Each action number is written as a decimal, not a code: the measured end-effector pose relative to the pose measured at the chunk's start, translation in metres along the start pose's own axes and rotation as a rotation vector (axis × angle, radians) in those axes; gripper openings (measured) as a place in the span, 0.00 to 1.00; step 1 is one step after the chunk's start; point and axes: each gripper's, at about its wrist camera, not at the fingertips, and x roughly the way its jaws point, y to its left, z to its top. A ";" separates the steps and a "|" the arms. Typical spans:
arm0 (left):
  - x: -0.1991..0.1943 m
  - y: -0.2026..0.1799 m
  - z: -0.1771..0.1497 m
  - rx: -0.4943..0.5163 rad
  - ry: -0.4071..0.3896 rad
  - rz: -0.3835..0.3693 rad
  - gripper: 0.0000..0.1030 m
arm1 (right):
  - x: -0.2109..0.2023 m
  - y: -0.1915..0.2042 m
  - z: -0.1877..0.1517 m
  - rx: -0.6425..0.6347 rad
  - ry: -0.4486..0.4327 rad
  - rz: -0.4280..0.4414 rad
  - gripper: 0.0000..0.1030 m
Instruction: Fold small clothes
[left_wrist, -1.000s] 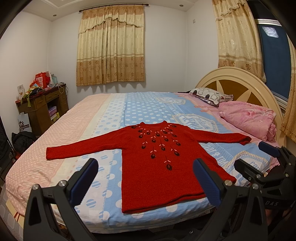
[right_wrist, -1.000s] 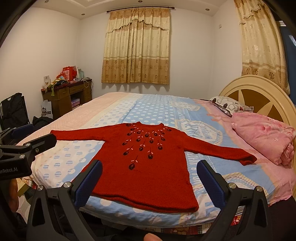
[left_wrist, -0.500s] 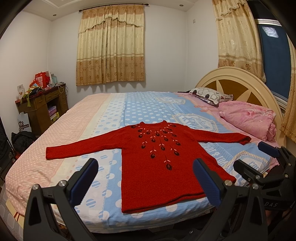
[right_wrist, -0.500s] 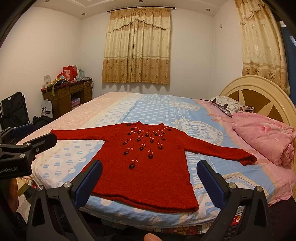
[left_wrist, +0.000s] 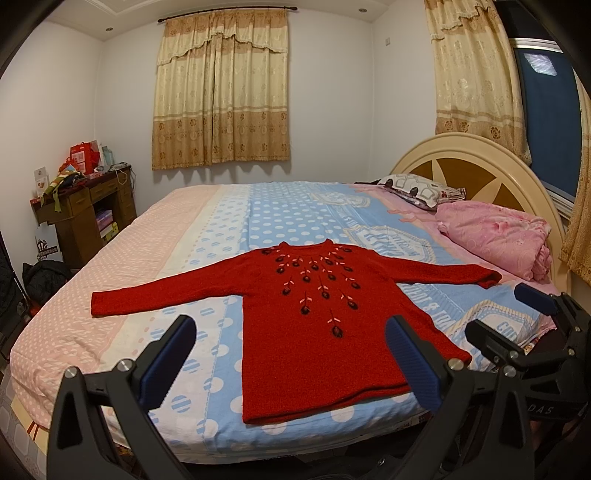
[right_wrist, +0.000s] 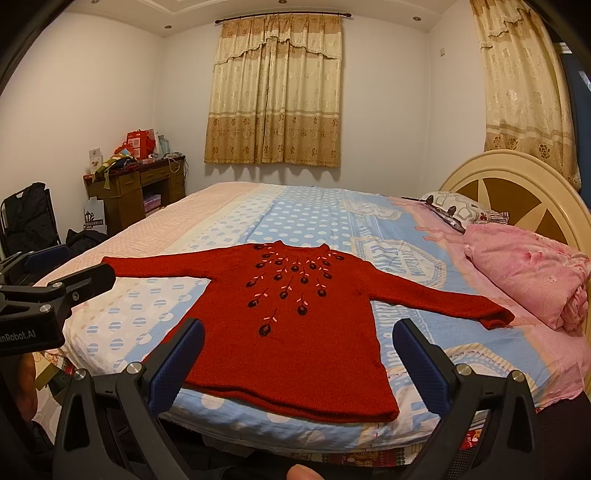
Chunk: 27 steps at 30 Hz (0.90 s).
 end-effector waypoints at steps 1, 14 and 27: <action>0.000 0.000 0.000 0.000 0.000 0.000 1.00 | 0.000 0.000 0.000 -0.001 0.000 0.001 0.99; 0.035 0.018 -0.001 0.006 0.017 0.028 1.00 | 0.027 -0.024 0.000 -0.033 -0.002 -0.042 0.99; 0.157 0.043 0.020 0.053 0.139 0.051 1.00 | 0.143 -0.143 -0.009 0.121 0.172 -0.176 0.99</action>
